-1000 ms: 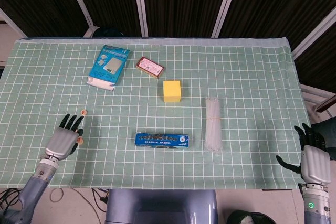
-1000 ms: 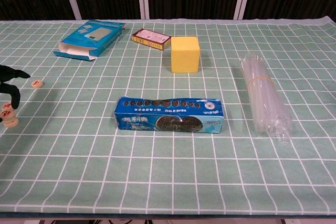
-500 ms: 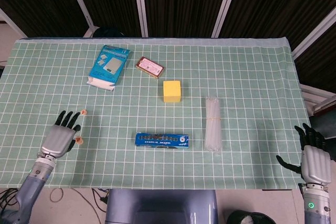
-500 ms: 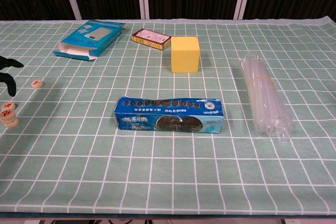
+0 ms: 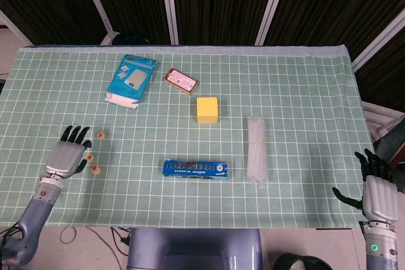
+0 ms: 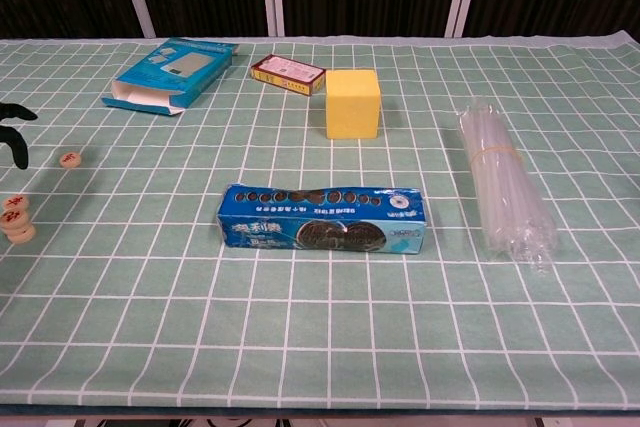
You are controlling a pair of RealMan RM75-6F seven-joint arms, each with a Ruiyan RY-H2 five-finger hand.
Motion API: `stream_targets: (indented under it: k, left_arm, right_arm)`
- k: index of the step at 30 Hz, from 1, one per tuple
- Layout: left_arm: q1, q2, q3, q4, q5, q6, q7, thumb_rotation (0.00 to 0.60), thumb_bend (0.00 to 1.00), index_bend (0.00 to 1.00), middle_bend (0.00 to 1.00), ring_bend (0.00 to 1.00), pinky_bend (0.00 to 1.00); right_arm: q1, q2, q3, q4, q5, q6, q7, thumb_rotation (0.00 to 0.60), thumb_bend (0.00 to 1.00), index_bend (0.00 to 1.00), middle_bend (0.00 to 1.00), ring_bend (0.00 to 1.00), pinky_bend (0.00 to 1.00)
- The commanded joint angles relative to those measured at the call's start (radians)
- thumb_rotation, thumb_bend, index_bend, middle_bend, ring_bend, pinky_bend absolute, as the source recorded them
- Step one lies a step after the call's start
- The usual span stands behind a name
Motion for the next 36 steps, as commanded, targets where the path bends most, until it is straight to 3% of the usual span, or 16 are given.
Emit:
stream_targets:
  k: [1, 36]
  left_arm:
    - [-0.006, -0.015, -0.003, 0.023, -0.015, -0.017, -0.002, 0.600, 0.34, 0.37, 0.05, 0.00, 0.00]
    - [-0.006, -0.060, 0.019, 0.077, -0.008, -0.037, 0.019, 0.600, 0.34, 0.45, 0.05, 0.00, 0.00]
  right_arm:
    - [0.000, 0.000, 0.000, 0.000, 0.001, 0.000, 0.001, 0.600, 0.27, 0.12, 0.06, 0.02, 0.00]
    - [0.001, 0.001, 0.001, -0.003, 0.005, -0.004, 0.001, 0.600, 0.27, 0.12, 0.06, 0.02, 0.00]
